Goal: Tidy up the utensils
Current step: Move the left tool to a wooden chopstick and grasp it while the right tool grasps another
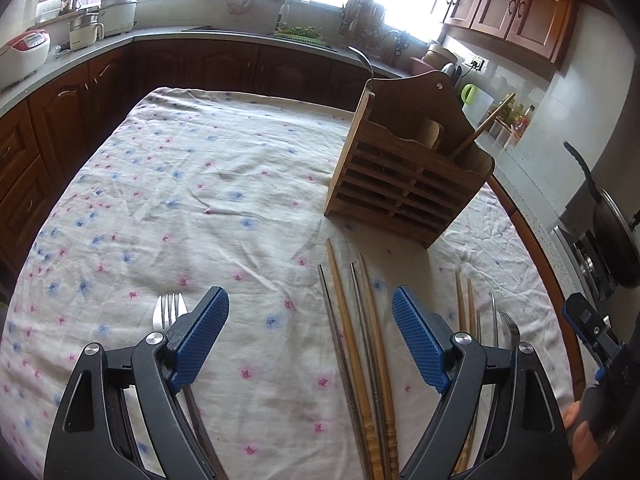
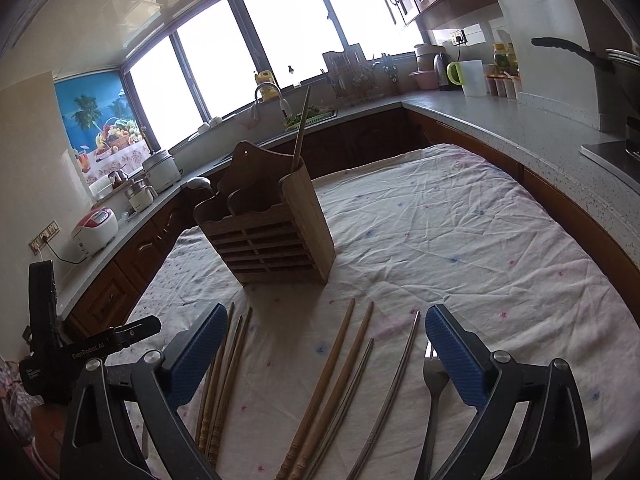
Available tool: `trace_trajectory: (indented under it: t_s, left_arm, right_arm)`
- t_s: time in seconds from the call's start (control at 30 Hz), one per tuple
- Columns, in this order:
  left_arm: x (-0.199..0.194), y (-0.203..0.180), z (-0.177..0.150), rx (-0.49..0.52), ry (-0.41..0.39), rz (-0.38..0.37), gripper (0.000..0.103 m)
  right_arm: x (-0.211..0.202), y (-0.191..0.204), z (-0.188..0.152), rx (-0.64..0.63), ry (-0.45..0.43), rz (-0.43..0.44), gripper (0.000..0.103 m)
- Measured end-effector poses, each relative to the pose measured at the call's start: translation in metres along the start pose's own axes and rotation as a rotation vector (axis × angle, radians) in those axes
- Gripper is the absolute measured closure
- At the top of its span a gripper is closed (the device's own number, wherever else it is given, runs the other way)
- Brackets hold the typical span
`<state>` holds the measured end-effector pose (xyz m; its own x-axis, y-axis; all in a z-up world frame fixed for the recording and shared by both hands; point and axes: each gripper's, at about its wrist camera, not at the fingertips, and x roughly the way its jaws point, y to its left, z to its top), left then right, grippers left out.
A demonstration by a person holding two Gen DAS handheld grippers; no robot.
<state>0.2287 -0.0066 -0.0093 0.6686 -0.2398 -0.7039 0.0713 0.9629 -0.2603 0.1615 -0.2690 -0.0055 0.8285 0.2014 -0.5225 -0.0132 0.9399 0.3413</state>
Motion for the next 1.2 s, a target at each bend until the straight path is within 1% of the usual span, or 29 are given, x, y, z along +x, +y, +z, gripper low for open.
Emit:
trace_trajectory:
  t_s: [0.07,0.23,0.27,0.3,0.33,0.37,0.4,0.43,0.47,0.53,0.57,0.63,0.7,0.77,0.83,0.87,1.0,1.03,1.07,1.13,1.2]
  left_arm:
    - [0.002,0.000,0.001,0.001,0.003,0.000,0.017]
    - [0.012,-0.003,0.004,0.013,0.026,0.001,0.018]
    - [0.015,-0.004,0.005,0.019,0.031,0.002,0.018]
    - [0.018,-0.005,0.006,0.024,0.038,0.001,0.020]
    - [0.021,-0.006,0.007,0.027,0.044,0.000,0.024]
    - [0.025,-0.007,0.008,0.030,0.054,-0.002,0.029]
    - [0.030,-0.008,0.010,0.033,0.067,-0.006,0.032]
    - [0.036,-0.009,0.011,0.037,0.082,-0.009,0.037]
    - [0.041,-0.010,0.011,0.040,0.096,-0.011,0.044]
    - [0.051,-0.012,0.014,0.049,0.119,-0.014,0.052]
    - [0.056,-0.014,0.016,0.055,0.126,-0.013,0.055]
    - [0.065,-0.016,0.020,0.065,0.138,-0.011,0.057]
    - [0.075,-0.019,0.024,0.078,0.154,-0.005,0.058]
    - [0.084,-0.021,0.028,0.089,0.170,-0.003,0.063]
    - [0.093,-0.025,0.032,0.108,0.186,0.011,0.065]
    - [0.098,-0.026,0.033,0.114,0.196,0.017,0.068]
    - [0.115,-0.027,0.035,0.125,0.232,0.030,0.076]
    - [0.119,-0.026,0.035,0.125,0.244,0.030,0.082]
    - [0.120,-0.027,0.034,0.129,0.239,0.032,0.083]
    - [0.120,-0.030,0.033,0.151,0.233,0.045,0.084]
    - [0.121,-0.034,0.032,0.172,0.230,0.059,0.087]
  right_arm:
    - [0.003,0.000,-0.001,-0.004,0.007,-0.007,0.007]
    - [0.018,-0.001,-0.003,-0.006,0.060,-0.023,0.031]
    - [0.022,-0.001,-0.003,-0.008,0.069,-0.025,0.034]
    - [0.025,-0.001,-0.003,-0.008,0.079,-0.027,0.040]
    - [0.029,-0.002,-0.003,-0.007,0.088,-0.026,0.044]
    - [0.033,-0.003,-0.004,-0.002,0.098,-0.025,0.046]
    - [0.037,-0.005,-0.004,0.002,0.111,-0.026,0.051]
    - [0.042,-0.006,-0.004,0.005,0.126,-0.027,0.054]
    - [0.047,-0.007,-0.004,0.008,0.142,-0.029,0.056]
    - [0.058,-0.010,-0.004,0.009,0.167,-0.035,0.065]
    - [0.063,-0.011,-0.004,0.006,0.179,-0.043,0.066]
    - [0.072,-0.014,-0.004,0.006,0.196,-0.062,0.074]
    - [0.081,-0.017,-0.004,0.010,0.216,-0.074,0.078]
    - [0.090,-0.020,-0.002,0.015,0.233,-0.085,0.079]
    - [0.097,-0.022,-0.001,0.016,0.248,-0.092,0.082]
    - [0.100,-0.023,0.000,0.018,0.255,-0.093,0.082]
    - [0.114,-0.024,0.000,0.004,0.289,-0.106,0.085]
    - [0.117,-0.024,-0.002,0.001,0.302,-0.110,0.086]
    - [0.122,-0.024,-0.004,-0.003,0.321,-0.116,0.086]
    - [0.123,-0.022,-0.007,-0.026,0.315,-0.133,0.089]
    - [0.125,-0.022,-0.006,-0.023,0.312,-0.137,0.090]
